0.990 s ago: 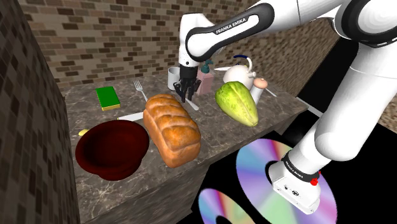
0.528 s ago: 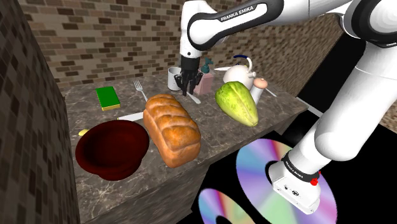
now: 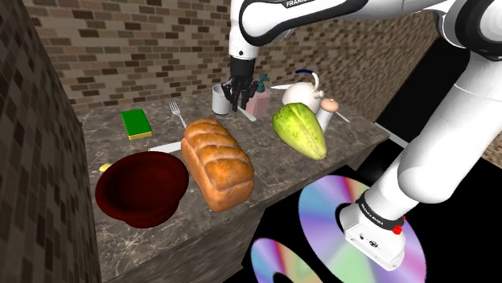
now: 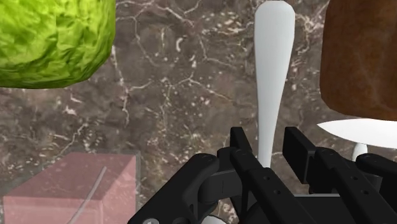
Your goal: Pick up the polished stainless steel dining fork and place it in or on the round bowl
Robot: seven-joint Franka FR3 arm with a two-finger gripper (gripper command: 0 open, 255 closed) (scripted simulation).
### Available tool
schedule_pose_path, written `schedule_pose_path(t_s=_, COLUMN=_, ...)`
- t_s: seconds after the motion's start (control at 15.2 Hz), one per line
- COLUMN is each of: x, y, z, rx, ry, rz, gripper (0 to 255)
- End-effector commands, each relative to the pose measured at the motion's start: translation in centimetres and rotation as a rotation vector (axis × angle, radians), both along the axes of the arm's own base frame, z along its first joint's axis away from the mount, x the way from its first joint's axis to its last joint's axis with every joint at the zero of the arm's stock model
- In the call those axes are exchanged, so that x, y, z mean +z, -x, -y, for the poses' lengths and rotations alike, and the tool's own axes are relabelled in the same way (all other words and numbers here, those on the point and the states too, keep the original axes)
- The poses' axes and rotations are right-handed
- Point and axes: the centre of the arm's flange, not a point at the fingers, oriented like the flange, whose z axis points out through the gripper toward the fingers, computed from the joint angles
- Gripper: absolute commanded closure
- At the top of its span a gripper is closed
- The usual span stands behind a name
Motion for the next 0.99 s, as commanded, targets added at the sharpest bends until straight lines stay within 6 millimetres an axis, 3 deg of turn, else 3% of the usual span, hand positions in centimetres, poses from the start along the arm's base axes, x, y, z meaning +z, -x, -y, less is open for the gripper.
schedule_pose_path(t_s=0.0, x=1.1, y=-0.1, z=0.0, rx=0.0, ry=0.0, rz=0.0, gripper=255)
schedule_pose_path(t_s=0.73, x=6.7, y=-0.1, z=0.0, rx=0.0, ry=0.0, rz=0.0, gripper=255)
schedule_pose_path(t_s=0.92, x=6.5, y=1.3, z=-3.7, rx=0.0, ry=0.0, rz=0.0, gripper=255)
